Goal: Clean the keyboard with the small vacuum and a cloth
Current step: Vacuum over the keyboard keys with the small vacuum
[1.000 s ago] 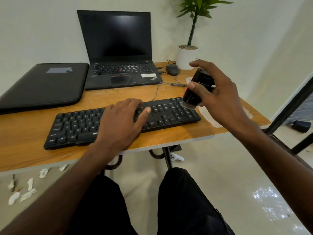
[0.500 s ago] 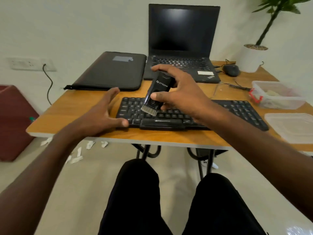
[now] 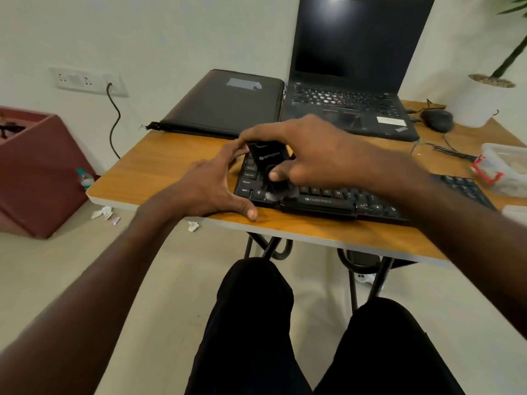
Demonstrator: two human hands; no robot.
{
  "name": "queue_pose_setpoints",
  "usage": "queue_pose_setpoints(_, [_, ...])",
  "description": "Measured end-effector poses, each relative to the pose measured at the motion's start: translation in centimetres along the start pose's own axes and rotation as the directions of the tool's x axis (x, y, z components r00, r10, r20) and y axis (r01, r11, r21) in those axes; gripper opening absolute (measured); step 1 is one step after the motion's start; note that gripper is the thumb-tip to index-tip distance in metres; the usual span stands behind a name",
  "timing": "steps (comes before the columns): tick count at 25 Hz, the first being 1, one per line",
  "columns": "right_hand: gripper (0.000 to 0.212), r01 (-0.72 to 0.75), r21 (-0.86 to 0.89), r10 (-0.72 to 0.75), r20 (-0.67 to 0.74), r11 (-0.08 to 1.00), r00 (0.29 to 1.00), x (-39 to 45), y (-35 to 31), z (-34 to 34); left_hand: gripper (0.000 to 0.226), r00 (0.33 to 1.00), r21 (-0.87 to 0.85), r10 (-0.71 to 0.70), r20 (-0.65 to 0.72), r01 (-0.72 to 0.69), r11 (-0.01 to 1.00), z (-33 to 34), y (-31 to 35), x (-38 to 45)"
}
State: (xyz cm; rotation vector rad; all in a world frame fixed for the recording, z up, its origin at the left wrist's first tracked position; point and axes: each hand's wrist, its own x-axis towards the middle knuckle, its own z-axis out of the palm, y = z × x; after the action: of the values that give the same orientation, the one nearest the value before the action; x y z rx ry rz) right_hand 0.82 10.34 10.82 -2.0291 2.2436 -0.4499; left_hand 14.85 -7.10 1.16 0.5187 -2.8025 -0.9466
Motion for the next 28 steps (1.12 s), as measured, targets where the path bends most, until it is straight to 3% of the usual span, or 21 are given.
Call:
queue_pose_setpoints(1, [0.069, 0.002, -0.041, -0.003, -0.026, 0.999, 1.000, 0.1, -0.2, -0.4, 0.149, 1.000, 0.002, -0.007, 0.004, 0.007, 1.000, -0.1, 0.0, 0.0])
queue_pose_setpoints(3, [0.067, 0.076, 0.099, -0.061, -0.144, 0.992, 0.988, 0.1, -1.0, 0.4, 0.145, 1.000, -0.001, -0.013, 0.012, 0.013, 1.000, -0.1, 0.1, -0.1])
queue_pose_setpoints(5, [0.065, 0.116, 0.199, -0.091, -0.130, 0.973, 0.987, -0.5, -1.2, 1.8, 0.143, 1.000, -0.001, -0.021, 0.019, 0.021, 1.000, 0.0, 0.0, 0.0])
queue_pose_setpoints(8, [0.069, -0.011, -0.027, 0.013, 0.077, 1.000, 0.997, -1.5, -0.1, 0.2, 0.140, 0.999, -0.062, -0.022, 0.025, 0.024, 0.998, 0.0, -0.3, 0.1])
queue_pose_setpoints(10, [0.068, -0.076, -0.202, 0.100, 0.114, 0.976, 0.988, -1.4, 0.3, -1.1, 0.142, 0.999, -0.086, -0.038, 0.026, 0.041, 0.995, -0.1, -0.4, 0.1])
queue_pose_setpoints(11, [0.066, -0.058, -0.166, 0.070, 0.067, 0.984, 0.995, -1.5, 0.0, -1.0, 0.141, 0.999, -0.088, -0.030, 0.027, 0.032, 0.996, 0.0, -0.4, 0.1])
queue_pose_setpoints(14, [0.062, 0.052, 0.153, -0.043, -0.063, 0.987, 0.997, -2.6, -1.0, 1.2, 0.146, 1.000, -0.077, -0.004, 0.023, 0.006, 0.997, 0.0, -0.3, 0.1])
queue_pose_setpoints(15, [0.062, 0.045, 0.159, -0.035, -0.061, 0.986, 0.997, -3.1, -0.6, 1.3, 0.147, 1.000, -0.081, -0.013, 0.023, 0.014, 0.997, 0.0, -0.4, 0.1])
queue_pose_setpoints(19, [0.063, -0.180, -0.187, 0.200, 0.091, 0.966, 0.976, -3.7, 2.0, -1.7, 0.149, 0.999, -0.090, -0.028, 0.041, 0.032, 0.995, 0.1, -1.0, 0.4])
queue_pose_setpoints(20, [0.062, -0.193, -0.172, 0.203, 0.043, 0.966, 0.978, -3.7, 2.1, -2.0, 0.149, 0.999, -0.091, -0.025, 0.042, 0.029, 0.995, 0.2, -1.0, 0.4])
queue_pose_setpoints(23, [0.061, -0.071, 0.226, 0.106, -0.145, 0.971, 0.984, -3.1, 0.9, 0.2, 0.148, 0.999, -0.094, -0.009, 0.035, 0.012, 0.995, 0.2, -0.8, 0.2])
queue_pose_setpoints(24, [0.061, -0.052, 0.271, 0.098, -0.158, 0.961, 0.983, -3.0, 0.7, 1.2, 0.148, 0.999, -0.092, -0.008, 0.034, 0.011, 0.996, 0.1, -0.7, 0.2])
queue_pose_setpoints(26, [0.062, -0.117, 0.250, 0.154, -0.136, 0.961, 0.979, -3.5, 1.7, 1.8, 0.148, 0.999, -0.085, -0.011, 0.037, 0.015, 0.996, 0.1, -0.4, 0.2])
queue_pose_setpoints(28, [0.062, -0.274, 0.126, 0.279, -0.020, 0.953, 0.960, -4.2, 2.9, 0.1, 0.147, 0.999, -0.074, -0.013, 0.041, 0.016, 0.997, 0.0, -0.3, 0.1])
